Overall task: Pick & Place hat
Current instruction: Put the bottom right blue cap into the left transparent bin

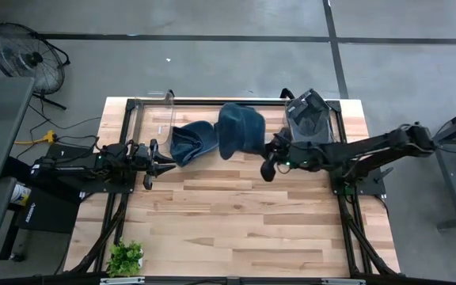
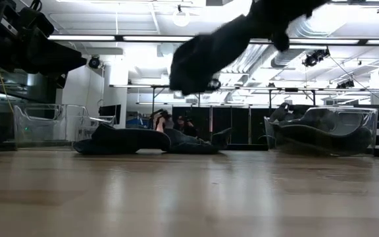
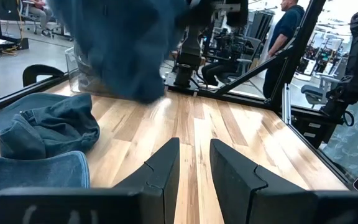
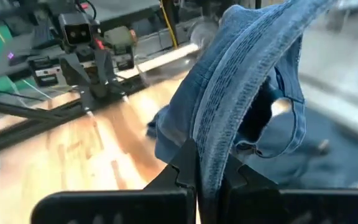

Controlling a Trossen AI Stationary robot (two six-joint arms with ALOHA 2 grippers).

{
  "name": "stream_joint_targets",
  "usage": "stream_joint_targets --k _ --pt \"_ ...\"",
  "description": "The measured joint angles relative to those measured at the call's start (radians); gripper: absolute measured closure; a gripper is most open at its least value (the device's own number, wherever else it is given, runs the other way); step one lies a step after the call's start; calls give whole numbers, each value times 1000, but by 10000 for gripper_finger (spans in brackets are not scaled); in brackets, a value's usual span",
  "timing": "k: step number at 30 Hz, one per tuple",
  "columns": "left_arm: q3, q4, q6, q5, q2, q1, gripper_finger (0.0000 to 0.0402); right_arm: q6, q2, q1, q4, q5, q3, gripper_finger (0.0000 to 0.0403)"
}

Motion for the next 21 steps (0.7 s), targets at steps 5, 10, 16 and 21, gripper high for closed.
stream_joint_targets --k 5,10,16,21 --pt "0 0 0 0 0 0 314 -245 -47 27 -255 108 165 397" --pt "0 0 0 0 0 0 314 -482 -28 31 -525 217 368 397" --pt "0 0 0 0 0 0 314 -802 15 27 -680 361 515 397" --pt "0 0 0 0 0 0 314 -1101 63 27 -689 485 537 397"
